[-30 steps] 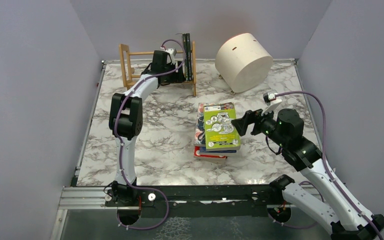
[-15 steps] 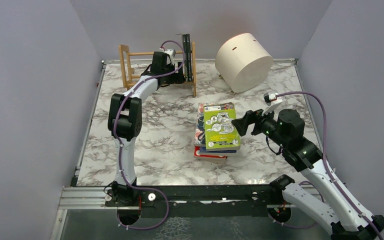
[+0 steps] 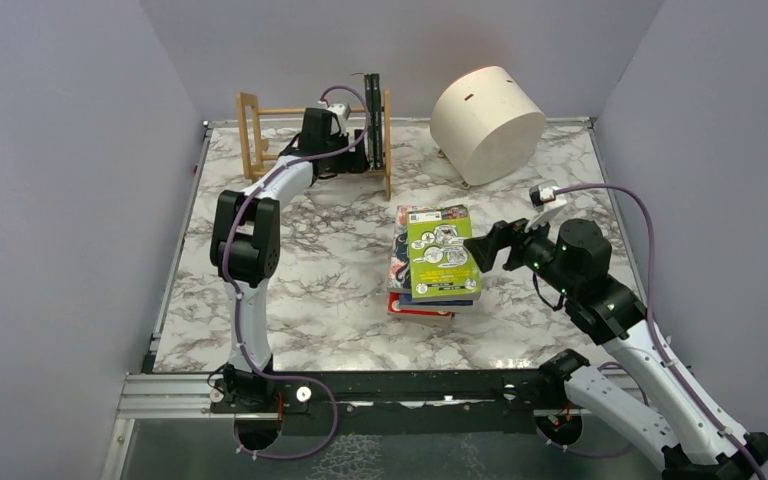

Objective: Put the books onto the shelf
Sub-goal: Move the shelf to the center of the board.

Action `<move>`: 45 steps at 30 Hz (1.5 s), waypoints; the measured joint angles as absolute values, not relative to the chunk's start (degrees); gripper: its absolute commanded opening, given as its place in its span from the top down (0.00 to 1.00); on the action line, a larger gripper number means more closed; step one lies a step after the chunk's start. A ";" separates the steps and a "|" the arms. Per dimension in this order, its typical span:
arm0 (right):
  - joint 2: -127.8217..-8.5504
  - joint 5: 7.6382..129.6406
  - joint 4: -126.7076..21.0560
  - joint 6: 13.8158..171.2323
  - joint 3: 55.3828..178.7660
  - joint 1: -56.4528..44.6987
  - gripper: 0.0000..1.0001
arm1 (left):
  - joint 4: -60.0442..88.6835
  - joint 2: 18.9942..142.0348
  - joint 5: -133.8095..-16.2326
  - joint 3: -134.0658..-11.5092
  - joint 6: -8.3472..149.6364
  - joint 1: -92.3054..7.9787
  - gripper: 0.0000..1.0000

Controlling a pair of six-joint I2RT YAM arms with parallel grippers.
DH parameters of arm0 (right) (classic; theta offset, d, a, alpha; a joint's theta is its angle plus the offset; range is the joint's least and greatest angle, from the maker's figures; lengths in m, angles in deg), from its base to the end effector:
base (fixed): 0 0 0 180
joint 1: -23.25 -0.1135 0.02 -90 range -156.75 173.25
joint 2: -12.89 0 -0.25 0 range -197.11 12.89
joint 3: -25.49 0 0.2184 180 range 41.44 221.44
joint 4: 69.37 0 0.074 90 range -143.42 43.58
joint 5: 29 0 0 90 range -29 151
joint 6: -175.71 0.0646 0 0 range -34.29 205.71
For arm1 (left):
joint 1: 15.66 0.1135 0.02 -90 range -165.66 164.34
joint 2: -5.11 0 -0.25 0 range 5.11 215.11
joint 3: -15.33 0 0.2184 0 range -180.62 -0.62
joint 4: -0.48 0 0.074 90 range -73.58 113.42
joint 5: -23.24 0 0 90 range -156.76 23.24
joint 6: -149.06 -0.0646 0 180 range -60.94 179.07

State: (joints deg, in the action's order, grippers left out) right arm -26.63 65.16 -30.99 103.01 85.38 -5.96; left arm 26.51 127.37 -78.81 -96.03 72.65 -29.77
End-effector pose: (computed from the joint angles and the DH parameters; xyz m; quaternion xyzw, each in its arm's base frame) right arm 0.1405 0.0839 0.3058 -0.1051 0.8020 0.2589 0.5280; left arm 0.4599 -0.1295 0.2012 0.0509 0.8895 -0.1975 0.4089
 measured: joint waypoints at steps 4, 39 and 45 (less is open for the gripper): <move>-26.33 65.18 -31.20 103.01 85.38 -5.96 0.06 | 26.66 126.08 -79.40 -94.24 72.17 -29.77 0.25; -23.05 66.91 -32.10 103.01 84.82 -5.96 0.06 | 33.26 117.33 -77.63 -79.27 69.46 -34.47 0.25; -23.07 66.89 -32.10 103.01 84.77 -5.96 0.06 | 37.70 117.53 -72.87 -82.44 70.16 -34.82 0.24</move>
State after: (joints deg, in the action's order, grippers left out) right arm -23.07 66.89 -32.10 103.01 84.77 -5.96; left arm 37.70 117.53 -72.87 -82.44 70.16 -34.82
